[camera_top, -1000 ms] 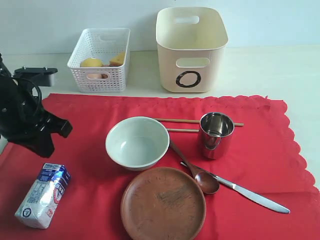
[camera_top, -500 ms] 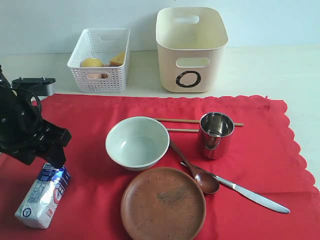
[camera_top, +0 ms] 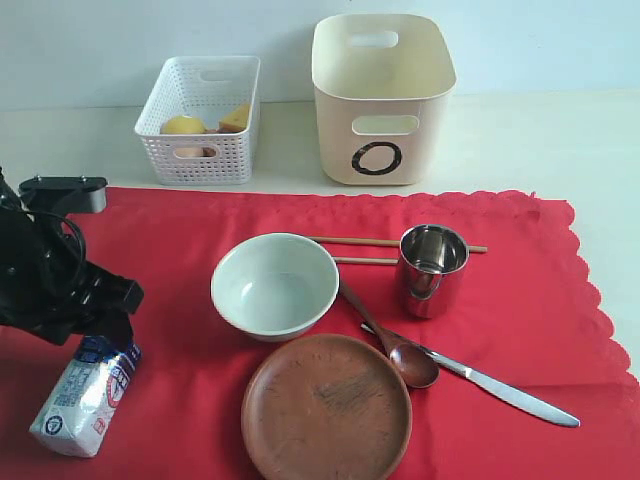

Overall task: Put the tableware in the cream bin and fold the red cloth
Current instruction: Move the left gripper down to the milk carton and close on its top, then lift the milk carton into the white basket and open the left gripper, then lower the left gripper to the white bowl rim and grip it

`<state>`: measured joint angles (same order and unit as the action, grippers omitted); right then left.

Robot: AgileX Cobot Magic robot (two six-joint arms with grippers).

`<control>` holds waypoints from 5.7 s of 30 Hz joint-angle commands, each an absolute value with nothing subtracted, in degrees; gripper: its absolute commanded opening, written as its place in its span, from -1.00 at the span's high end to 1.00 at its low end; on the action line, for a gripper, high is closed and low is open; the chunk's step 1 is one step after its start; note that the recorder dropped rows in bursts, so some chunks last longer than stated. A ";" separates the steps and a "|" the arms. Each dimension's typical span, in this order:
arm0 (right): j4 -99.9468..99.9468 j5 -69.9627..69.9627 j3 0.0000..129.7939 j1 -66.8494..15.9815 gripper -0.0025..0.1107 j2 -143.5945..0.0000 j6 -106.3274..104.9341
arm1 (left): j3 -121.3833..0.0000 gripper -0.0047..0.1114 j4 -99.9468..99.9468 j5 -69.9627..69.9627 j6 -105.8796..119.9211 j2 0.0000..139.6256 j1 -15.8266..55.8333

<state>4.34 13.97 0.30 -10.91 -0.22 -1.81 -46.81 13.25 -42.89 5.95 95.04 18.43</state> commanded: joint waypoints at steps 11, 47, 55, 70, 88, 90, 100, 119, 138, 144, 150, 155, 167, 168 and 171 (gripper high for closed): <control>4.41 13.64 0.00 -11.01 0.96 0.00 -1.87 | -43.36 0.47 14.23 -39.93 6.12 94.65 20.79; 4.41 13.64 0.00 -11.01 0.96 0.00 -1.87 | -76.26 0.92 10.36 -43.36 5.57 92.71 20.65; 4.41 13.47 0.00 -11.01 0.96 0.00 -1.87 | -76.37 0.92 6.64 -19.77 5.57 95.46 20.56; 4.41 13.57 0.00 -11.01 0.96 0.00 -1.87 | -76.37 0.91 11.49 7.94 4.50 114.72 16.42; 4.41 13.57 0.00 -11.01 0.96 0.00 -1.87 | -79.29 -0.89 10.75 -7.00 5.29 113.09 16.01; 4.41 13.57 0.00 -11.01 0.96 0.00 -1.87 | -79.29 -0.89 10.75 -11.95 8.66 110.20 16.01; 4.41 13.57 0.00 -11.01 0.96 0.00 -1.87 | -79.29 -0.84 11.59 -30.02 10.50 102.41 16.01; 4.41 13.57 0.00 -11.01 0.96 0.00 -1.87 | -76.56 0.91 35.29 -45.86 37.35 101.59 24.45; 4.41 13.72 0.00 -11.01 0.96 0.00 -1.87 | -76.51 -0.05 20.69 -46.01 33.91 110.10 33.17; 4.41 13.72 0.00 -11.01 0.96 0.00 -1.87 | -76.51 -0.15 15.26 -45.75 30.81 112.80 33.17; 4.41 13.72 0.00 -11.01 0.96 0.00 -1.87 | -76.51 -0.15 15.38 -45.38 30.81 116.94 33.17; 4.41 13.72 0.00 -11.01 0.96 0.00 -1.87 | -76.51 -0.15 15.25 -45.39 30.81 119.06 33.17; 4.41 13.72 0.00 -11.01 0.96 0.00 -1.87 | -76.51 0.18 15.35 -45.39 29.60 119.18 33.17; 4.41 13.72 0.00 -11.01 0.96 0.00 -1.87 | -76.51 0.31 15.35 -45.49 29.60 119.18 33.17; 4.41 13.72 0.00 -11.01 0.96 0.00 -1.87 | -76.51 0.69 15.35 -45.90 29.60 119.18 33.17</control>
